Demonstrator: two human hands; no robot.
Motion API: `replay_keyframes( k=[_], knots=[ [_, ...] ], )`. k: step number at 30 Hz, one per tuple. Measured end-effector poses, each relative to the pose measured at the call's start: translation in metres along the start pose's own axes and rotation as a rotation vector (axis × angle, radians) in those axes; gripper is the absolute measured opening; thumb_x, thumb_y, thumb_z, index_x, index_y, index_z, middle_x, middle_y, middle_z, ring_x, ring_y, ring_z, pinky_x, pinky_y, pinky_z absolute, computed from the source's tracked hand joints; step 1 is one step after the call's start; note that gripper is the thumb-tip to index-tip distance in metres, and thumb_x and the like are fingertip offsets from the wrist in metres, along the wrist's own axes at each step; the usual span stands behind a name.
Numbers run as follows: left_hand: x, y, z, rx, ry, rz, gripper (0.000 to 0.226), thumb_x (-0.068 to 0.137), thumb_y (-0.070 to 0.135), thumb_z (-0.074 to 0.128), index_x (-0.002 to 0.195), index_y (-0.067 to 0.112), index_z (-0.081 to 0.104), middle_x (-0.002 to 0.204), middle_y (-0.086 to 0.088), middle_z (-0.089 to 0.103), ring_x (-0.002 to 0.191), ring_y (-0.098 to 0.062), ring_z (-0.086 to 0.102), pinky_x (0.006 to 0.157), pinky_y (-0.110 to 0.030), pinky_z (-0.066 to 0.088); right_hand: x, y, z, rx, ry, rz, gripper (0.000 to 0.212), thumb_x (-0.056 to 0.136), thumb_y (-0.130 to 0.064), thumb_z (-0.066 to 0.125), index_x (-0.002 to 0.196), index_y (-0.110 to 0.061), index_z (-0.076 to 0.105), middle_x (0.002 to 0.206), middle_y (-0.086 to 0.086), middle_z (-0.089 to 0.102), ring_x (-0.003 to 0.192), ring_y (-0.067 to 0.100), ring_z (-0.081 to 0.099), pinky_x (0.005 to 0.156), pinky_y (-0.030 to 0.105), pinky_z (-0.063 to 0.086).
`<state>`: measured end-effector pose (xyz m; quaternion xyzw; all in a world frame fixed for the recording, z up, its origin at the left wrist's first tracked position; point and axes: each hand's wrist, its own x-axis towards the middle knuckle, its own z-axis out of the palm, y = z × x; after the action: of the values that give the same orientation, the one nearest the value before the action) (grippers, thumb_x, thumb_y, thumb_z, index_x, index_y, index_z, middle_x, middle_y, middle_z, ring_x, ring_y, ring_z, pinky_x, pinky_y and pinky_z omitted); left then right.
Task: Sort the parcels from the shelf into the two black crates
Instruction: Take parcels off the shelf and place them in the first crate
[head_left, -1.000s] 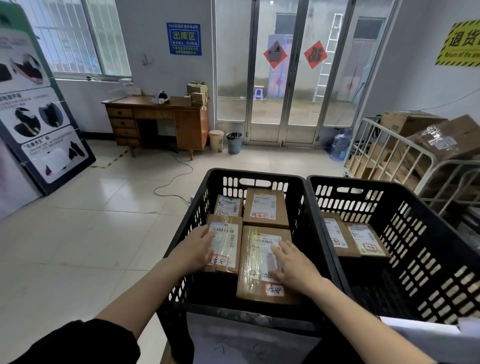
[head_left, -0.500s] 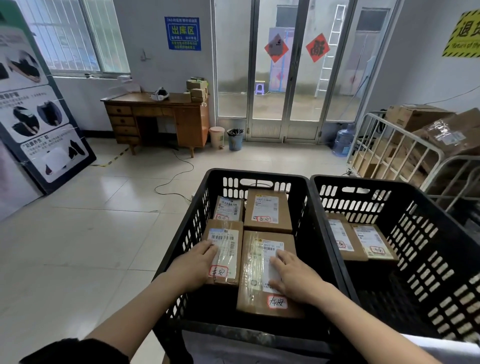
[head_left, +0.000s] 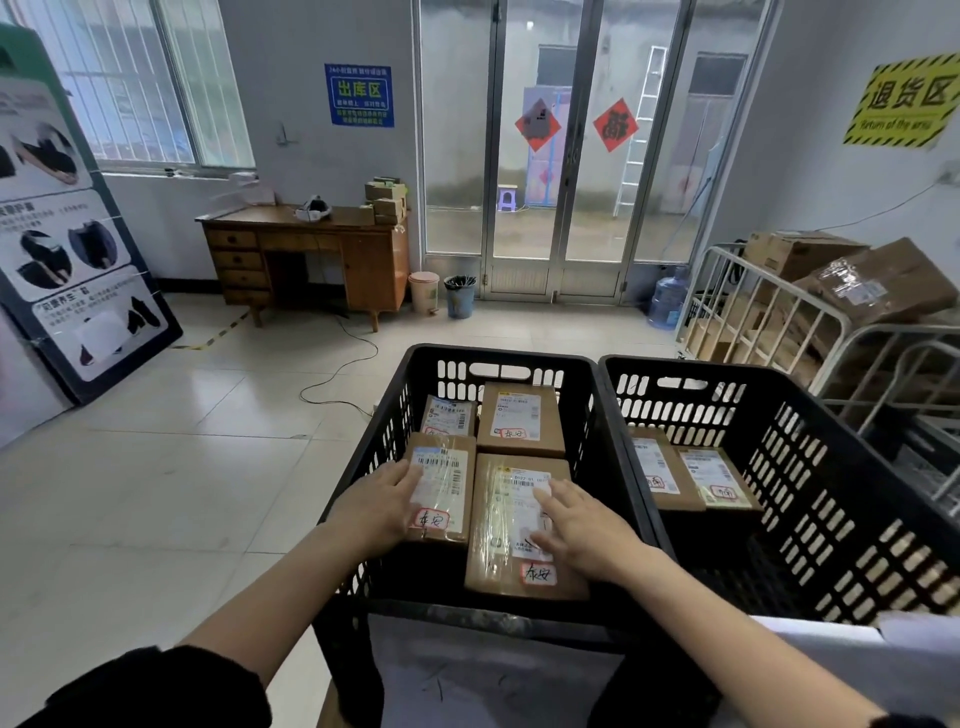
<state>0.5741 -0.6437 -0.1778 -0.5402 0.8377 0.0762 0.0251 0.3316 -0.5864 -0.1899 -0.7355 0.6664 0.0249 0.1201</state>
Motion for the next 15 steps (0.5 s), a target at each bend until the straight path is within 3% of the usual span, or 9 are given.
replay_keyframes(
  k=[6, 15],
  knots=[
    [-0.022, 0.011, -0.007, 0.023, 0.027, 0.007, 0.063, 0.099, 0.041, 0.031, 0.150, 0.015, 0.004, 0.159, -0.002, 0.006, 0.146, -0.018, 0.004, 0.119, -0.032, 0.009, -0.024, -0.007, -0.006, 0.008, 0.049, -0.003, 0.069, 0.094, -0.047, 0.041, 0.149, -0.017, 0.014, 0.158, 0.003, 0.010, 0.145, 0.019, 0.007, 0.119, 0.034, 0.010],
    [-0.063, 0.028, -0.015, -0.020, 0.170, 0.019, 0.063, 0.095, 0.041, 0.042, 0.147, 0.015, 0.020, 0.145, -0.004, 0.038, 0.133, -0.019, 0.033, 0.109, -0.030, 0.032, -0.075, -0.020, -0.021, 0.047, 0.159, 0.009, 0.059, 0.094, -0.040, 0.046, 0.145, -0.016, 0.027, 0.150, 0.003, 0.031, 0.139, 0.019, 0.028, 0.113, 0.032, 0.024]
  ],
)
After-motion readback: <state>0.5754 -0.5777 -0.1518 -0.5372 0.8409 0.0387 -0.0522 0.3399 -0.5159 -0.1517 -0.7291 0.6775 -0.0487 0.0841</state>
